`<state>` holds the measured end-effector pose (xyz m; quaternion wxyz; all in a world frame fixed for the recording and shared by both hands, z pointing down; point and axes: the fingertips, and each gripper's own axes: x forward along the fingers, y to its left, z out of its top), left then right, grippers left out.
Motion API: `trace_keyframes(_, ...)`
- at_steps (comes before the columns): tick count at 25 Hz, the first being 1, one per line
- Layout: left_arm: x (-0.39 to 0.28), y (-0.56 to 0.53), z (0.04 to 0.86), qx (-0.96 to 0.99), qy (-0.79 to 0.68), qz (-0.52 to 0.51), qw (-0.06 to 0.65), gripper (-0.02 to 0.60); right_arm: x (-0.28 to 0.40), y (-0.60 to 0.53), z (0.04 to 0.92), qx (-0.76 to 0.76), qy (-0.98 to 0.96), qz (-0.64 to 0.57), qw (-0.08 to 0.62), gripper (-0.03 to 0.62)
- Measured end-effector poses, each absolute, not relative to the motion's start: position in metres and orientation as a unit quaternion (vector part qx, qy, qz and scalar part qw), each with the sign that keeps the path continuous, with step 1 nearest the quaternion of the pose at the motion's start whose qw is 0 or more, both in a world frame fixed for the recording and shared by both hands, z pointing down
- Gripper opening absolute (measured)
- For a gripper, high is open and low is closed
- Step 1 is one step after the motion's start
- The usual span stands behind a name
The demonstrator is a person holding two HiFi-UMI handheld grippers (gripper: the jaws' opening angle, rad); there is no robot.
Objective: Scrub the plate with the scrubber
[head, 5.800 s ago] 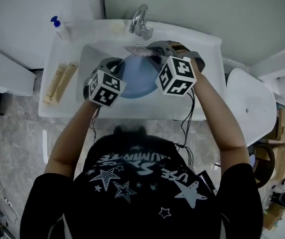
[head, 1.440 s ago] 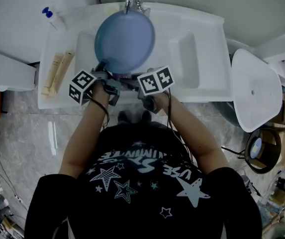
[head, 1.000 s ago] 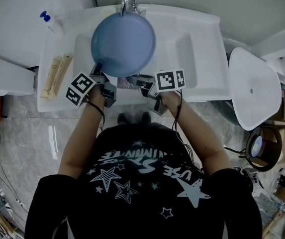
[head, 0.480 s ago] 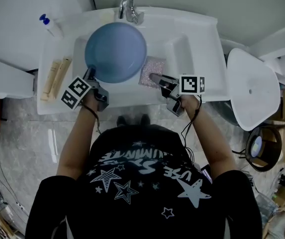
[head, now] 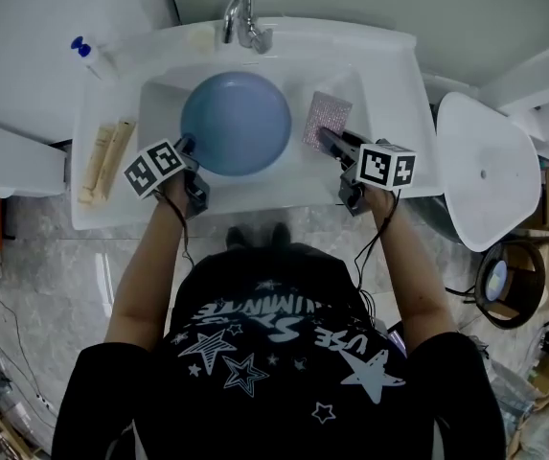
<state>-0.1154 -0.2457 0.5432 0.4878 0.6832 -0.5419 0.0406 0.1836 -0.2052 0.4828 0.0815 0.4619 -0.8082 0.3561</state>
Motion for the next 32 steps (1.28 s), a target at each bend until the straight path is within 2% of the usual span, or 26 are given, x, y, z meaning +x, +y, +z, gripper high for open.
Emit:
trace_keyframes(3, -0.098, -0.248, 0.564, 0.672, -0.524, 0.061, 0.519, 0.028, 0.188, -0.207, 0.488, 0.468, -0.805, 0.356, 0.084, 0.083)
trace_keyframes(11, -0.053, -0.264, 0.596, 0.676, -0.499, 0.136, 0.525, 0.028, 0.194, -0.207, 0.509, 0.462, -0.810, 0.336, 0.134, 0.083)
trace_keyframes(27, 0.008, -0.278, 0.649, 0.659, -0.473, 0.172, 0.559, 0.028, 0.200, -0.209, 0.554, 0.422, -0.818, 0.346, 0.183, 0.083)
trace_keyframes(32, 0.024, -0.268, 0.657, 0.657, -0.472, 0.183, 0.559, 0.028, 0.198, -0.210, 0.556, 0.403, -0.828, 0.348, 0.176, 0.083)
